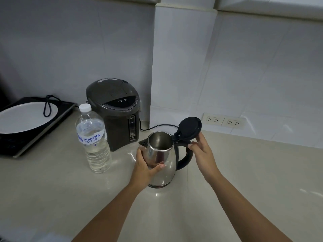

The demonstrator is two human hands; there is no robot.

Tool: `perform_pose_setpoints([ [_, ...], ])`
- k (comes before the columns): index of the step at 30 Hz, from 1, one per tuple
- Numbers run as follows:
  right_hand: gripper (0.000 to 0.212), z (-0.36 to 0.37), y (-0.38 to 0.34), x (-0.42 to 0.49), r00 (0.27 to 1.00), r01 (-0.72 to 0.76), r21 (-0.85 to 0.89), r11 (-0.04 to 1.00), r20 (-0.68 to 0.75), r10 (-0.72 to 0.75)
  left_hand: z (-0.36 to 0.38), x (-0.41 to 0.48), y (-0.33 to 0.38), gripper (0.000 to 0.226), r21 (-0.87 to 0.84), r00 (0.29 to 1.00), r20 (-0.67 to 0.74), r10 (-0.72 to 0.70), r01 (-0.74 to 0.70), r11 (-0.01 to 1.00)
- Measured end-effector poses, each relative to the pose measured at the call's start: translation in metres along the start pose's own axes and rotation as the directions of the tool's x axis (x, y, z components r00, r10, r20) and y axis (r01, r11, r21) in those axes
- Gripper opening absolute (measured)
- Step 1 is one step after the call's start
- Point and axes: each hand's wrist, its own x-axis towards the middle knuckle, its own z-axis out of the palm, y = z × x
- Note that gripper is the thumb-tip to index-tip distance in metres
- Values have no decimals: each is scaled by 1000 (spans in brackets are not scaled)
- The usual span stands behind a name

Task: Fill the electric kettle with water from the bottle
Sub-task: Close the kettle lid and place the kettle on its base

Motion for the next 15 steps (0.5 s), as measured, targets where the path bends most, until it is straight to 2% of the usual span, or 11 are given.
perform_pose_setpoints([
  [5, 52, 2, -6, 9, 1000, 10, 65, 998, -15, -9, 0, 4, -11, 112, -6, 1000, -22, 6, -6, 1000],
  [11, 32, 11, -18, 20, 997, 49, 94, 994, -69, -42, 1, 0, -3, 97, -44, 999, -12, 48, -49, 998],
  [15, 26, 17, -19, 31, 994, 78, 32, 996, -85, -75, 1, 0, -3, 89, -20, 997, -12, 78, -78, 997],
])
